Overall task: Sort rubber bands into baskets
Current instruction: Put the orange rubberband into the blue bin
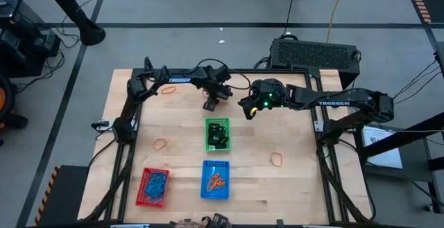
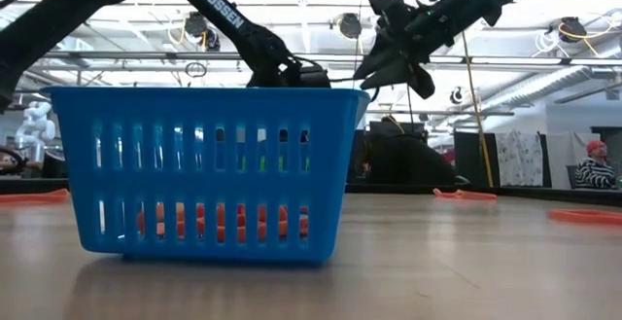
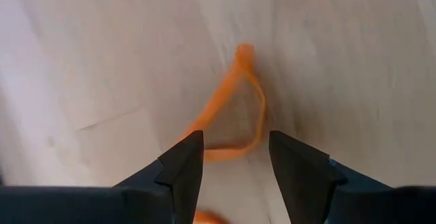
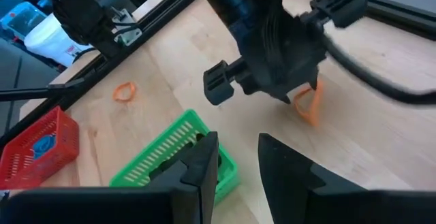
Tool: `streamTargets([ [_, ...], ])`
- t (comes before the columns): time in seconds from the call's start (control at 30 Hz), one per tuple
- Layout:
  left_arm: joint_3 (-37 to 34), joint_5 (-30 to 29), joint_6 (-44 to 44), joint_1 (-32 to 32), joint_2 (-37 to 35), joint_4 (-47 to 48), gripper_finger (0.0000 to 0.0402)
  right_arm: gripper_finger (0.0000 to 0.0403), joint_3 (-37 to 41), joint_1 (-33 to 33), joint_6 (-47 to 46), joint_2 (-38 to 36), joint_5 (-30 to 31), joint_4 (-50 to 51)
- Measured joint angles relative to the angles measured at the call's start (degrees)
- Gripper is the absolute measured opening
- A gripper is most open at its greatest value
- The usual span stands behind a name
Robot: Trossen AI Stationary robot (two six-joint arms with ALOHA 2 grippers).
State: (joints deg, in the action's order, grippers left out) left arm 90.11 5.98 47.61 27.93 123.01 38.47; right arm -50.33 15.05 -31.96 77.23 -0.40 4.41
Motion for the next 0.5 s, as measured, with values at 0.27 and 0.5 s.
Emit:
streamTargets([
  [0.27, 0.73, 2.10, 8.60, 0.17, 0.14, 5.05, 0.0175, 0.0098, 0.00, -0.02, -1.84, -0.02, -5.43, 0.04],
  [0.5, 0.74, 2.31, 10.87, 0.21, 0.13, 2.29, 0.0175, 0.0098, -0.01, -0.04, -1.88, -0.04, -5.95, 0.06],
])
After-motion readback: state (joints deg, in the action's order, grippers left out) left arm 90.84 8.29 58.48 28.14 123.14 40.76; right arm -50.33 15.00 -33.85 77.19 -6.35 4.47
